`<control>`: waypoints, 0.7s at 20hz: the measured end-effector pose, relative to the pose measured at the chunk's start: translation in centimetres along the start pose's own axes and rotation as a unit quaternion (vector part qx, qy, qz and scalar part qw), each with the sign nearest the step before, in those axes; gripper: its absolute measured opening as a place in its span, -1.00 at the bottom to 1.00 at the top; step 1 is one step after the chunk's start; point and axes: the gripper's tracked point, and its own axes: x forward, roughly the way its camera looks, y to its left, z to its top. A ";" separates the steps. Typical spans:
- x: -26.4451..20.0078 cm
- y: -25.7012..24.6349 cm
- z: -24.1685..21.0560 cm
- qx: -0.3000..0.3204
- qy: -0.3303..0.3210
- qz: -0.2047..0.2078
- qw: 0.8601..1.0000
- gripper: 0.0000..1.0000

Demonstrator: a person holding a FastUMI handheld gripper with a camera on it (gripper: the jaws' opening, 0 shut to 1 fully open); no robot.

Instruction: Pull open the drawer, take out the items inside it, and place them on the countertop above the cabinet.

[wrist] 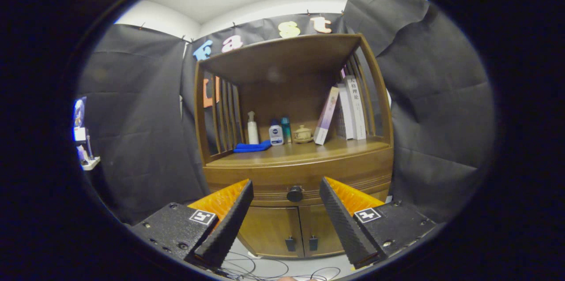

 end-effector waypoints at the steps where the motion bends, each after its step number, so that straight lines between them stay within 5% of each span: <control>1: 0.9 -0.1 -0.6 -0.003 0.003 -0.004 1.000 0.98; 5: 6.5 -1.2 -3.5 -0.003 0.026 -0.024 0.999 0.97; 14: 13.6 -2.5 -8.0 -0.008 0.060 -0.049 0.997 0.58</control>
